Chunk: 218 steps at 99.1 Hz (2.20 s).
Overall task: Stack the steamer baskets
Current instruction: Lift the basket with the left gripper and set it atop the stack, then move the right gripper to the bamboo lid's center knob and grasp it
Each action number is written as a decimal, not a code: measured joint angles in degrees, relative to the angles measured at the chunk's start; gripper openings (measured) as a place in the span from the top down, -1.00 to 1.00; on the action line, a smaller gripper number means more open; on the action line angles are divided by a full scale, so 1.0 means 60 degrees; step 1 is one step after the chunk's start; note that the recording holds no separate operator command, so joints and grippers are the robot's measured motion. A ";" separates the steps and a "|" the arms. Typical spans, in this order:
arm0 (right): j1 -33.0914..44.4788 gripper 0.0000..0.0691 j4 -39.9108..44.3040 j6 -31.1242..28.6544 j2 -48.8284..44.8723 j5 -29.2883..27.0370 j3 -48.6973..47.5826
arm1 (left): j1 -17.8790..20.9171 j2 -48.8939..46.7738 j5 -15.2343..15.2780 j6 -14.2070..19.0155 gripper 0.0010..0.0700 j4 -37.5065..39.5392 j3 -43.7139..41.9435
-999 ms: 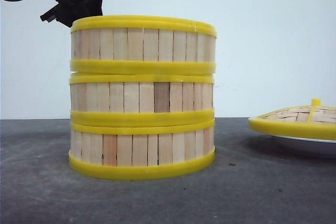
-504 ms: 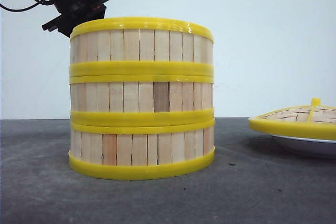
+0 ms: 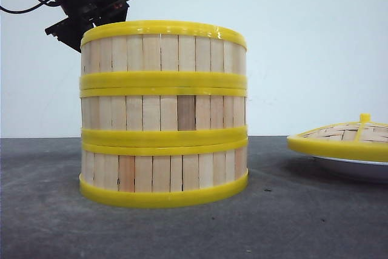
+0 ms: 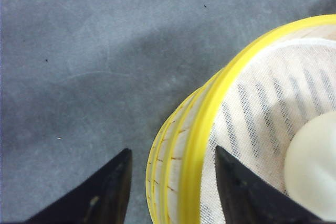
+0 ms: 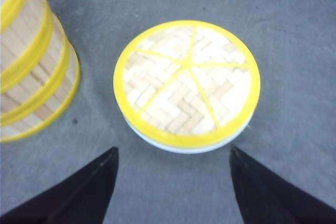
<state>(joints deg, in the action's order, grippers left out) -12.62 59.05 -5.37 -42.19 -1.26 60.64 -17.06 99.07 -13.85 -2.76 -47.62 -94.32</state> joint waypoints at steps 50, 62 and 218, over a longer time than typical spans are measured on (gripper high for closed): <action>0.0630 -0.20 -0.2954 0.0408 -0.4492 0.0954 0.0000 | 0.0863 -0.2415 0.1009 0.0055 0.17 -0.0925 0.0146; 0.0867 -0.20 -0.3428 0.0455 -0.5319 0.0958 0.0000 | 0.1177 -0.3089 0.1038 0.0080 0.17 -0.0834 0.1035; 0.1162 0.85 -0.4171 0.0681 -0.7322 0.0998 0.0426 | 0.1319 -0.7023 0.1621 0.0754 0.17 -0.0004 0.4954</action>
<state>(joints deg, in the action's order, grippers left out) -5.65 34.02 -1.28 -86.13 4.73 63.20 -9.15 56.93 -4.12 1.76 -47.64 -64.60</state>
